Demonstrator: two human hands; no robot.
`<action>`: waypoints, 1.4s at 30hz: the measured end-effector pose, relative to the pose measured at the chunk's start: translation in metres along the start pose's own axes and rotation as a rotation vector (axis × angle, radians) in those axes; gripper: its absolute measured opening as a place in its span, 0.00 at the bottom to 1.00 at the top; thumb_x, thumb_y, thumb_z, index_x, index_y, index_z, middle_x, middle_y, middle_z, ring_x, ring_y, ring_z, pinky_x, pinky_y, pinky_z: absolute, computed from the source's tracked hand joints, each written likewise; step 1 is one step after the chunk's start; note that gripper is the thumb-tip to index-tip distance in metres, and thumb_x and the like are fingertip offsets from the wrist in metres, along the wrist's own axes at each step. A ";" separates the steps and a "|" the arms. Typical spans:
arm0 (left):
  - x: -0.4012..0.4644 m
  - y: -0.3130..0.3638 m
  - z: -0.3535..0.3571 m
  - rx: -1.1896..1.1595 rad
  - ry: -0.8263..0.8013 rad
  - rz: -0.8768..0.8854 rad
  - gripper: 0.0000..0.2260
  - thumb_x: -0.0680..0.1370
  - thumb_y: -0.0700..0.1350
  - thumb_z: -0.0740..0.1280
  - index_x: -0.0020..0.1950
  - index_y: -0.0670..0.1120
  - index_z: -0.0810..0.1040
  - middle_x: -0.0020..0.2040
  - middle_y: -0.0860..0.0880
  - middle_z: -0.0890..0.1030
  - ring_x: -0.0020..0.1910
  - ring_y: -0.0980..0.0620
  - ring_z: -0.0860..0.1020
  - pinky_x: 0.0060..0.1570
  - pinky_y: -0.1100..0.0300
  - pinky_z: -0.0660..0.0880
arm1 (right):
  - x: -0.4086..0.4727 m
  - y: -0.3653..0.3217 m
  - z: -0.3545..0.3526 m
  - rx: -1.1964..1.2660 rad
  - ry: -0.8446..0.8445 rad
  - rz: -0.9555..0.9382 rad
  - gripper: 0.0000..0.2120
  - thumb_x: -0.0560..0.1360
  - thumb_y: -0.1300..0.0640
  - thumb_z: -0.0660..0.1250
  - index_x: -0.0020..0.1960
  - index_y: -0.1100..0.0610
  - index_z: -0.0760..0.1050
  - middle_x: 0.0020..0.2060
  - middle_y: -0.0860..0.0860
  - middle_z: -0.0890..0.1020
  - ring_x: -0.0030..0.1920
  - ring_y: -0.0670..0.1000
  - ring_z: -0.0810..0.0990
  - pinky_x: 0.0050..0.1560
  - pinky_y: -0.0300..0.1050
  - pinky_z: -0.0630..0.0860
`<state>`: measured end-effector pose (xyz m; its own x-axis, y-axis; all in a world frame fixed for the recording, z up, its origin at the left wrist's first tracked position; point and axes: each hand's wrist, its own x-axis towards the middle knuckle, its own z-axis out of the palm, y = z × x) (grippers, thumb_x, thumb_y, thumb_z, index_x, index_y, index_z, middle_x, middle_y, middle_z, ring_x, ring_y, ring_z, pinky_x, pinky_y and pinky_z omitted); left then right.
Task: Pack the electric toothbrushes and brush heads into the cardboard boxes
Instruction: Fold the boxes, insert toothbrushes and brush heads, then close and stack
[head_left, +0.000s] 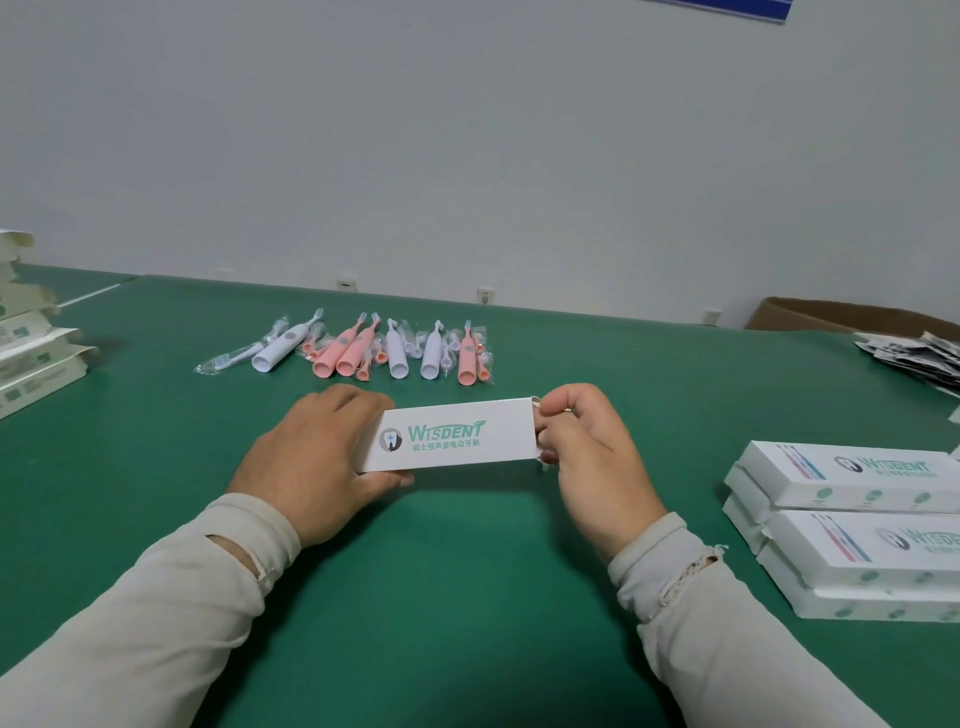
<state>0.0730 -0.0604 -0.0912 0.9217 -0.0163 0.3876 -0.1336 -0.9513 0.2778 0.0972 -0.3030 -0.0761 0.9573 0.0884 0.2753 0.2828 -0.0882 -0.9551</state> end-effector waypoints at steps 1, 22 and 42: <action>0.000 -0.001 -0.001 -0.001 0.001 -0.012 0.28 0.69 0.66 0.71 0.66 0.61 0.69 0.63 0.60 0.71 0.62 0.54 0.69 0.56 0.50 0.74 | 0.002 0.000 -0.001 0.036 -0.030 0.010 0.08 0.67 0.57 0.60 0.42 0.46 0.74 0.37 0.46 0.83 0.35 0.44 0.78 0.38 0.39 0.72; 0.002 -0.007 -0.004 0.082 -0.009 -0.202 0.26 0.71 0.66 0.70 0.64 0.59 0.69 0.63 0.54 0.71 0.61 0.48 0.70 0.53 0.49 0.75 | 0.026 0.027 -0.032 -0.995 -0.159 0.015 0.09 0.79 0.59 0.66 0.58 0.52 0.78 0.61 0.50 0.76 0.57 0.52 0.78 0.63 0.44 0.72; 0.002 -0.008 -0.006 0.089 0.016 -0.197 0.24 0.71 0.66 0.69 0.63 0.59 0.69 0.62 0.55 0.71 0.61 0.49 0.69 0.51 0.51 0.74 | 0.012 -0.002 -0.036 -0.873 0.177 -0.379 0.04 0.80 0.59 0.66 0.49 0.54 0.80 0.44 0.48 0.77 0.42 0.50 0.75 0.46 0.44 0.71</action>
<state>0.0736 -0.0513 -0.0875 0.9208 0.1765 0.3477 0.0813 -0.9590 0.2714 0.1104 -0.3373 -0.0668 0.7687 0.1183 0.6286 0.4512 -0.7969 -0.4017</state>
